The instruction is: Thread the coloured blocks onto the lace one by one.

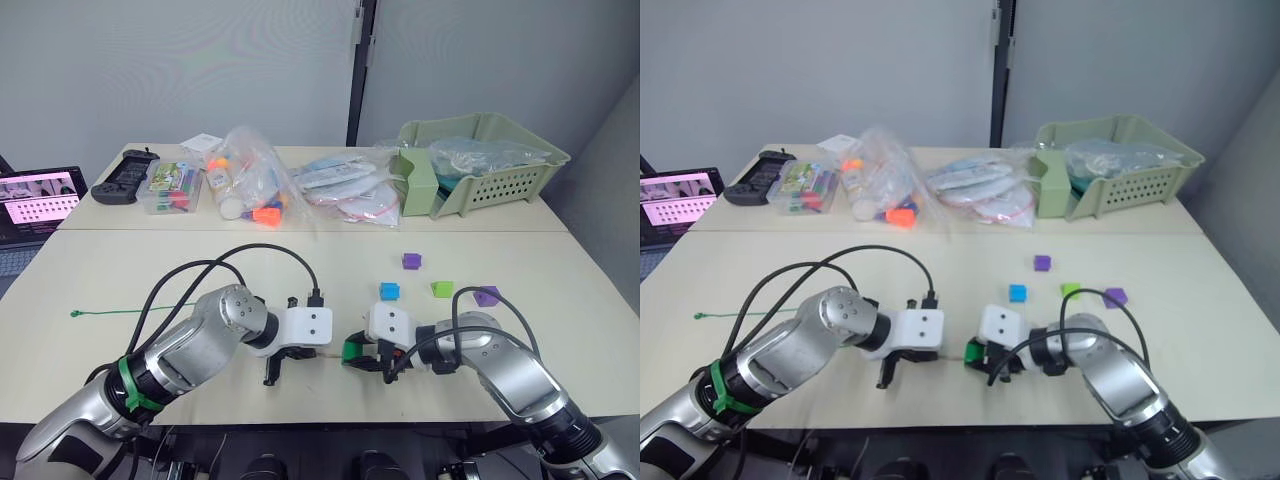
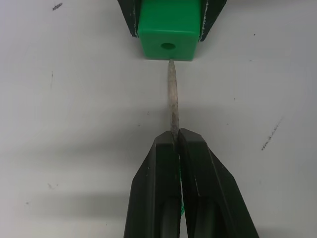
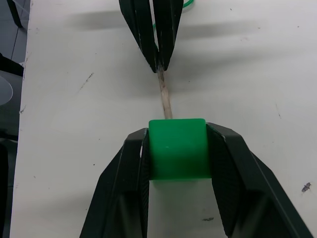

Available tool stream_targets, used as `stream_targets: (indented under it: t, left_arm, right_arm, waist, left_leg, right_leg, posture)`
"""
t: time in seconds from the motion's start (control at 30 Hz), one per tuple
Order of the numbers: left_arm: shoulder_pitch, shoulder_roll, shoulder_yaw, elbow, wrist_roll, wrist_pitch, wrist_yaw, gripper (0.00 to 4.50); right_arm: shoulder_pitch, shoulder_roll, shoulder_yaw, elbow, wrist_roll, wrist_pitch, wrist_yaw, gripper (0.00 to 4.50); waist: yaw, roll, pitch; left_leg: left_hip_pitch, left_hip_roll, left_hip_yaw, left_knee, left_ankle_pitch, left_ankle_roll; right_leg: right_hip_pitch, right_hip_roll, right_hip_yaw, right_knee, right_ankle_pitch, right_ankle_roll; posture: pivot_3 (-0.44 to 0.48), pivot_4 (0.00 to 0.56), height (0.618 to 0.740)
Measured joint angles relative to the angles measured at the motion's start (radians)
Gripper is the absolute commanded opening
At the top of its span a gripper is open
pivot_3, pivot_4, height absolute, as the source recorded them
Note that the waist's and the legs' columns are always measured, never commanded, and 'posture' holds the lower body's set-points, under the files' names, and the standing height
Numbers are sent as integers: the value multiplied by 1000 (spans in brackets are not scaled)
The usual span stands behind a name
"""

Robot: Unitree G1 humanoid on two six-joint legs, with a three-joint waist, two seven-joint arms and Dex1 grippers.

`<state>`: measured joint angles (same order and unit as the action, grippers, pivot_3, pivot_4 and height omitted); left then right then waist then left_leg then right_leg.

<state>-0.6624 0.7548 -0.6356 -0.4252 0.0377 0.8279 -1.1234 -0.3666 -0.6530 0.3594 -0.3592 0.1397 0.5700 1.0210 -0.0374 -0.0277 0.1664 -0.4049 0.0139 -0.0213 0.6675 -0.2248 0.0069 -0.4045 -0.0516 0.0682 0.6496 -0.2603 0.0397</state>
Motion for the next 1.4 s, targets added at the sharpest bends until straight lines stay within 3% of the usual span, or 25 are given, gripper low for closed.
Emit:
stream_targets:
  t: [1.4]
  left_arm:
    - [-25,-33,1,6,18,-5,19,0]
  right_arm:
    - [11,2,18,-27,-7,12,-12,1149]
  waist:
    - [1,0,0]
  left_leg:
    - [0,0,0,0,0,0]
  right_leg:
    - [0,0,0,0,0,0]
  posture:
    - [0,150,740]
